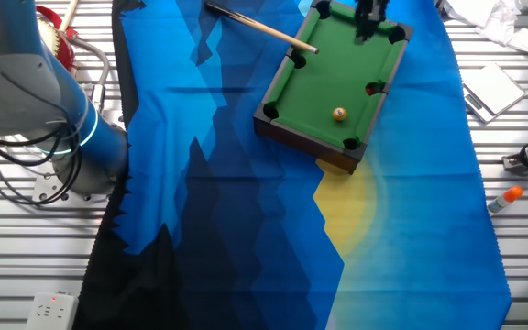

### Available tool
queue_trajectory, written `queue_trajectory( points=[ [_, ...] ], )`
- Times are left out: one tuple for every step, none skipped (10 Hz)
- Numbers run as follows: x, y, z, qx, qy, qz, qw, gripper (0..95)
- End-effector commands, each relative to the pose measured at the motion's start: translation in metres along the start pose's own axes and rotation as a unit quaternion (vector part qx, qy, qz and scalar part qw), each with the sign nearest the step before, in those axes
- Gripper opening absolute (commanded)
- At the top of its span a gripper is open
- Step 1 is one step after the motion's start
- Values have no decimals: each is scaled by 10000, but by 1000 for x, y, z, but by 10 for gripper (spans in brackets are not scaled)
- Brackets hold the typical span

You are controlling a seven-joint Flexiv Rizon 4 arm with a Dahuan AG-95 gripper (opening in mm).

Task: Hit the pool ball

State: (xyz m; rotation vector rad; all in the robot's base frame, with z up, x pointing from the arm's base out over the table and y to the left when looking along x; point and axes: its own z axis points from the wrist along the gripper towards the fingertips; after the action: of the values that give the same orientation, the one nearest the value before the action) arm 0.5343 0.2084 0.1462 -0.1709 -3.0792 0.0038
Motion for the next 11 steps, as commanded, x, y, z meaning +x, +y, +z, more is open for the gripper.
queue_trajectory(
  points=[
    [9, 4, 13, -2, 108, 124, 9999, 380],
    [12, 5, 17, -1, 121, 165, 9998, 380],
    [17, 8, 26, 6, 148, 215, 9997, 380],
    [21, 10, 31, 9, 160, 236, 9996, 380],
    [24, 10, 34, 19, 170, 242, 9996, 380],
    [28, 11, 37, 28, 245, 266, 9993, 380],
    [31, 12, 39, 42, 290, 314, 9991, 380],
    [31, 11, 38, 62, 338, 362, 9988, 190],
    [34, 10, 37, 82, 390, 394, 9984, 190],
    [38, 7, 34, 149, 445, 417, 9980, 190],
    [41, 5, 33, 179, 501, 431, 9977, 190]
  ],
)
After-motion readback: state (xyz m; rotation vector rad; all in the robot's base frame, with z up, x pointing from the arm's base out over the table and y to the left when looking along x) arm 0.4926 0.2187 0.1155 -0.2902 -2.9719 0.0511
